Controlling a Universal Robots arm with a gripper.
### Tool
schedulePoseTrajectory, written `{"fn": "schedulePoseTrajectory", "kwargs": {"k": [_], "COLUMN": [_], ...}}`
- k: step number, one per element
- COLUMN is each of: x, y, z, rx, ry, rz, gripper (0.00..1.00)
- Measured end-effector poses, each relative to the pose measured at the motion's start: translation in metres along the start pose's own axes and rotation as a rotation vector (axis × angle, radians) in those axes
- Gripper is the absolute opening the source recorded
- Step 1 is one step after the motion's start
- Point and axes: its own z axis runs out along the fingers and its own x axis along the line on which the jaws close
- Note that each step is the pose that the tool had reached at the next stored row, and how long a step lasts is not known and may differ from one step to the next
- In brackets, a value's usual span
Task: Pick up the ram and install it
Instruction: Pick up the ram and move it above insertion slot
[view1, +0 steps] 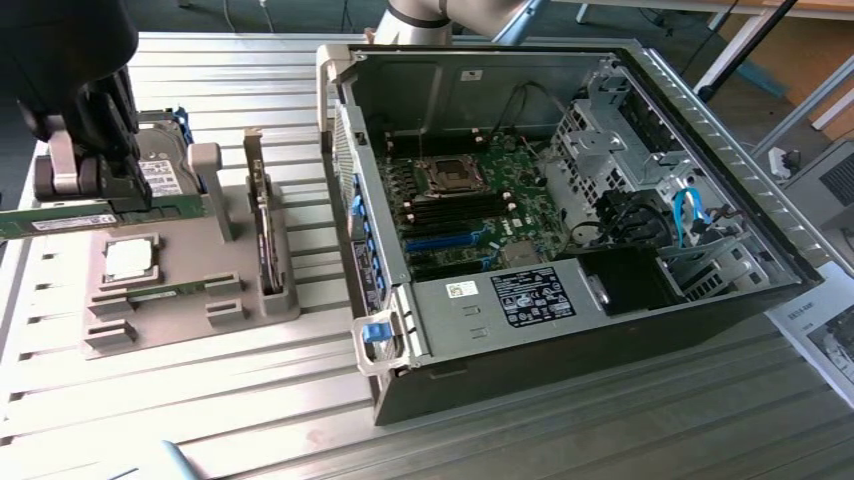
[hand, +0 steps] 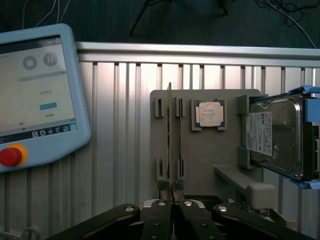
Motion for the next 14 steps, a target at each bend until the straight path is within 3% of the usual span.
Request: {"fn": "schedulePoseTrajectory", "kwargs": {"k": [14], "x": [0.001], "y": [-0.0175], "z": [-0.0005], "rx": [0.0000], "ry": [-0.0001], "rz": [0.000], "gripper": [0.12]}}
